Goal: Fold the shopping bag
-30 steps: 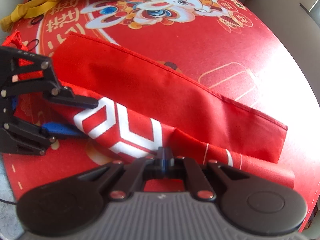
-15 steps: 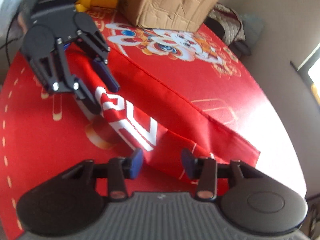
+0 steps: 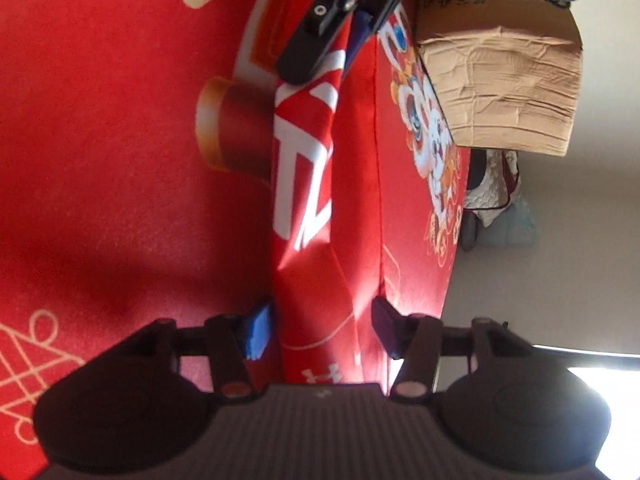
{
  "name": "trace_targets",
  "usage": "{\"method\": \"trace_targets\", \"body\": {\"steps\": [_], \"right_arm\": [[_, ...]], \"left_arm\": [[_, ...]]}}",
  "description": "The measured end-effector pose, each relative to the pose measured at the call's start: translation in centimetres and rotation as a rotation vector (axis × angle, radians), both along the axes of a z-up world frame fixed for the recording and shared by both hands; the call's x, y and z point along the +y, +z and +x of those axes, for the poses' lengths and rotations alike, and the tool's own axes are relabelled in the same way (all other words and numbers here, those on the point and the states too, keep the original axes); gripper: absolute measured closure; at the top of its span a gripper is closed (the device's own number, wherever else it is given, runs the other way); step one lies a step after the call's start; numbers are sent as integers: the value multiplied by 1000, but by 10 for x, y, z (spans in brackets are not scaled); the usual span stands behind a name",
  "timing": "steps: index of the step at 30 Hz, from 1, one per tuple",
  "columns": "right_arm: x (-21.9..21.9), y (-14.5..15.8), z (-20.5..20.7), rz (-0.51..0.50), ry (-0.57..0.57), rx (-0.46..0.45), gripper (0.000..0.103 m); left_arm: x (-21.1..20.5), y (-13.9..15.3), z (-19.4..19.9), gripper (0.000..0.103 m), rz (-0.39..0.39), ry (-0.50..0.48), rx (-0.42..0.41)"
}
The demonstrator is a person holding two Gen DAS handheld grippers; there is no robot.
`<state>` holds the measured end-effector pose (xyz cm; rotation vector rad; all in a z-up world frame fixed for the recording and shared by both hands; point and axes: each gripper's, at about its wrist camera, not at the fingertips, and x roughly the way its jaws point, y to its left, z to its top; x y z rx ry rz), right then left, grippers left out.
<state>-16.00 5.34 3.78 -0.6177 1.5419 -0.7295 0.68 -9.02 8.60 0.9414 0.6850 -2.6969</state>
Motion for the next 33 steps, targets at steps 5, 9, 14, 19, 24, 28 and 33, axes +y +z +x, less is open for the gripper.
{"method": "trace_targets", "body": {"steps": [5,9,14,19,24,28,33], "right_arm": [[-4,0,11,46,-104,-28,84],[9,12,20,124,-180,-75,84],[50,28,26,208,-188,-152,84],[86,48,39,290,-234,-319,84],[70,59,4,340,-411,-671,83],[49,57,-46,422,-614,-1044,81],[38,39,-107,569,-810,-1496,81]], "left_arm": [[-2,-1,0,60,1,-11,12],[2,0,0,59,-18,-60,3],[27,6,1,54,-107,-167,-33],[51,9,4,43,-197,-275,-69],[39,9,4,42,-120,-280,-56],[30,9,3,42,-80,-264,-48],[26,7,5,35,-76,-209,-9]]}}
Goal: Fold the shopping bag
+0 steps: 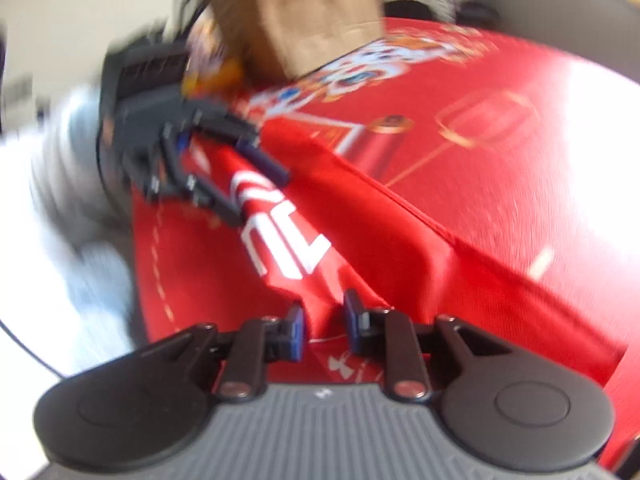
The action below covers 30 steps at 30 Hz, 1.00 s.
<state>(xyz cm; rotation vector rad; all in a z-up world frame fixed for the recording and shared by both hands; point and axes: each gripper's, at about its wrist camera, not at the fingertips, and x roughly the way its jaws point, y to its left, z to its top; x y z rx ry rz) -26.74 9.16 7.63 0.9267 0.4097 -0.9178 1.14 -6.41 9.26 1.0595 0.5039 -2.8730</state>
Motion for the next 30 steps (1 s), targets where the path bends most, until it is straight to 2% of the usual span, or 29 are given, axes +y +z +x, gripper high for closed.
{"method": "trace_targets", "body": {"steps": [2,3,6,11,15,18,19,20,22,24,25,28,30], "right_arm": [[-3,1,-3,29,-12,-35,81],[-5,1,-4,44,-18,-51,81],[-17,1,-8,87,4,-76,82],[-15,1,-21,149,63,-109,82],[-18,-3,-30,187,85,-155,82],[-20,-9,-34,197,79,-195,82],[-19,-11,-35,197,76,-206,82],[-20,-12,-36,194,74,-214,82],[-19,-14,-36,189,73,-224,82],[-19,-16,-38,186,71,-238,82],[-19,-17,-39,184,72,-247,82],[-20,-19,-40,179,75,-260,82],[-20,-19,-41,171,76,-260,82]], "left_arm": [[6,2,2,28,-49,15,16],[11,4,5,28,-90,18,19],[31,20,14,34,-254,10,38],[73,39,35,36,-566,-88,46],[88,35,29,35,-637,-218,-4],[97,23,20,36,-716,-265,-65],[99,20,17,41,-744,-269,-90],[100,18,14,52,-767,-265,-112],[98,21,9,58,-752,-217,-143],[98,22,8,58,-736,-193,-157],[101,20,10,58,-753,-198,-166],[113,7,9,57,-863,-213,-218],[119,0,4,56,-908,-173,-238]]}}
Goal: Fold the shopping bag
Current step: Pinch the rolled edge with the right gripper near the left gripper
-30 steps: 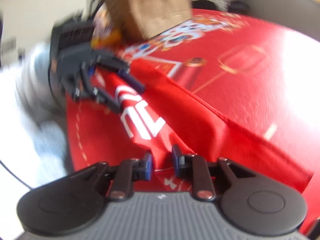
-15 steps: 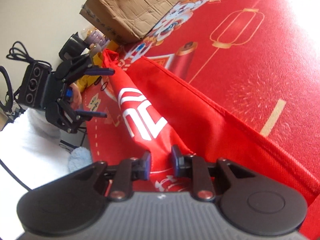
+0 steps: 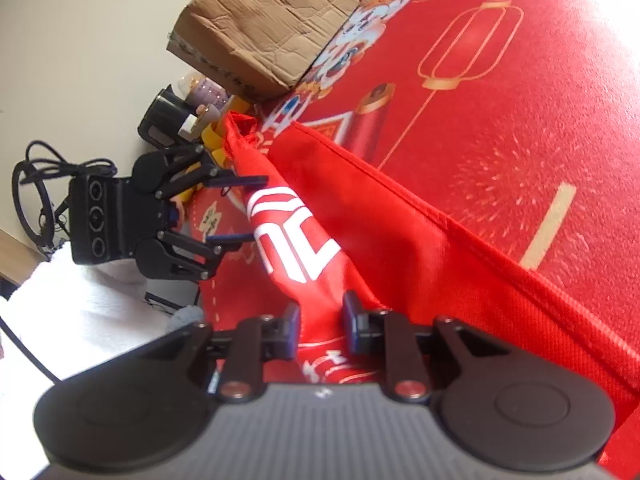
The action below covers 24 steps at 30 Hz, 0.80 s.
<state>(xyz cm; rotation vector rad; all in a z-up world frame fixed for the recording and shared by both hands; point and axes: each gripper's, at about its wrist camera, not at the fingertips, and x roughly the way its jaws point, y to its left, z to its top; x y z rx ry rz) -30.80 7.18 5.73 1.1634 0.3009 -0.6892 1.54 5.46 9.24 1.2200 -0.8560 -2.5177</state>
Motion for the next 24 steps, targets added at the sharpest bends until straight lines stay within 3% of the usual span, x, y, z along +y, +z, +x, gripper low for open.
{"method": "trace_targets", "body": {"steps": [1,4,10,12,15,17,21,22,23,24], "right_arm": [[1,0,0,-7,-3,1,82],[5,-1,2,-32,-22,3,81],[11,-1,3,-80,-55,3,80],[14,0,4,-108,-69,11,79],[23,1,6,-173,-109,22,75],[30,1,7,-217,-147,35,67],[43,4,19,-346,-210,149,40],[48,8,28,-402,-221,216,34],[50,10,33,-430,-223,258,33],[54,16,45,-486,-212,354,33]], "left_arm": [[1,-2,-3,56,13,42,28],[-12,3,-3,60,167,152,86],[-58,19,5,60,503,248,112],[-72,19,5,59,581,262,116],[-93,22,6,59,718,299,126],[-108,23,8,59,811,316,129],[-129,21,9,59,921,313,113],[-132,21,8,59,940,310,105],[-137,21,7,59,962,308,97],[-142,20,6,59,984,309,87]]}}
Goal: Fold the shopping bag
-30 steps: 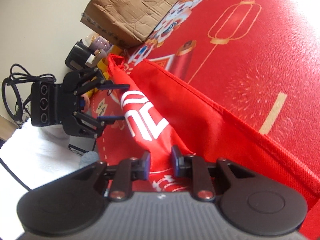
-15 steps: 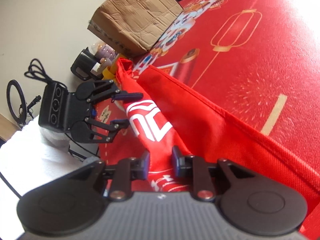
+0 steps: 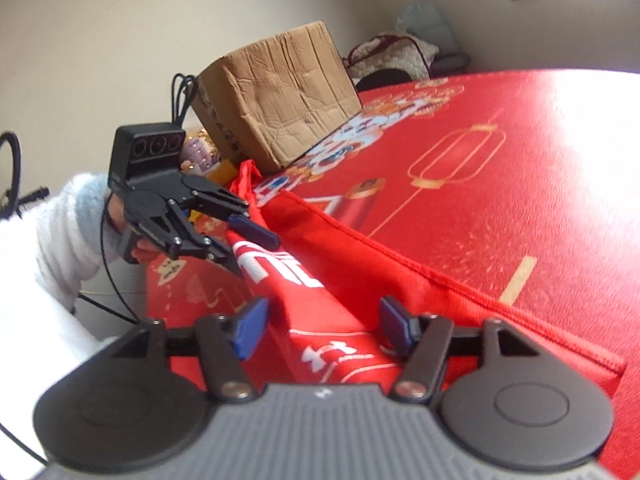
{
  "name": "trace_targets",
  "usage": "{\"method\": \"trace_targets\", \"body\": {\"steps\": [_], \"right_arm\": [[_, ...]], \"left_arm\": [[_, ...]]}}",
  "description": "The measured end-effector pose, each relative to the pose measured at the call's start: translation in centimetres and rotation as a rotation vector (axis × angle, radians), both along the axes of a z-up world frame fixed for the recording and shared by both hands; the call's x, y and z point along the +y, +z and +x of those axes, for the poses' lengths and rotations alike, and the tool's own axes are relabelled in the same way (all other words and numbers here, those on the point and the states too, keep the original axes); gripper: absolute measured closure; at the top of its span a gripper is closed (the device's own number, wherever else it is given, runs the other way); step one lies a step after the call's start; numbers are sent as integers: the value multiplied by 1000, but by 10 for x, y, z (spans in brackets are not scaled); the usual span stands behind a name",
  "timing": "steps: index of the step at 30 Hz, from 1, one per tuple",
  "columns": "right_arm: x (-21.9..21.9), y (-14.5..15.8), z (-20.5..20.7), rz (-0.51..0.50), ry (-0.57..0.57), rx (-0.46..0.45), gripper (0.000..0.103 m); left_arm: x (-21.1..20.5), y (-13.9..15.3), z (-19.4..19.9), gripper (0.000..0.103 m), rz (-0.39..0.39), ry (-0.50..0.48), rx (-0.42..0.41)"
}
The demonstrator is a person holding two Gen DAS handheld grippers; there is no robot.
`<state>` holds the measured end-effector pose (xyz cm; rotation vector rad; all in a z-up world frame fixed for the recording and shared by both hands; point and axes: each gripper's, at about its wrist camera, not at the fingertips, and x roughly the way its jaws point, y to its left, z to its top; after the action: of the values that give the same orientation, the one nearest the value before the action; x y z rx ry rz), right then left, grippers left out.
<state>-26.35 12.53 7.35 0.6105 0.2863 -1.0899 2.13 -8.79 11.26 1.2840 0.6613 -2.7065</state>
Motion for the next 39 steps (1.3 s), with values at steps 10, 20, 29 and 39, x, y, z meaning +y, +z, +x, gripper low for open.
{"method": "trace_targets", "body": {"steps": [10,20,29,39], "right_arm": [[12,33,111,-288,175,774,77],[-12,18,140,-215,370,1076,64],[-20,17,143,-75,315,953,90],[1,49,118,105,197,456,89]], "left_arm": [[-30,-8,-16,56,144,-25,-49],[-8,-3,-23,56,-4,-77,-57],[-7,-2,-14,56,34,-71,-16],[-17,-25,-1,56,356,-97,-29]]}}
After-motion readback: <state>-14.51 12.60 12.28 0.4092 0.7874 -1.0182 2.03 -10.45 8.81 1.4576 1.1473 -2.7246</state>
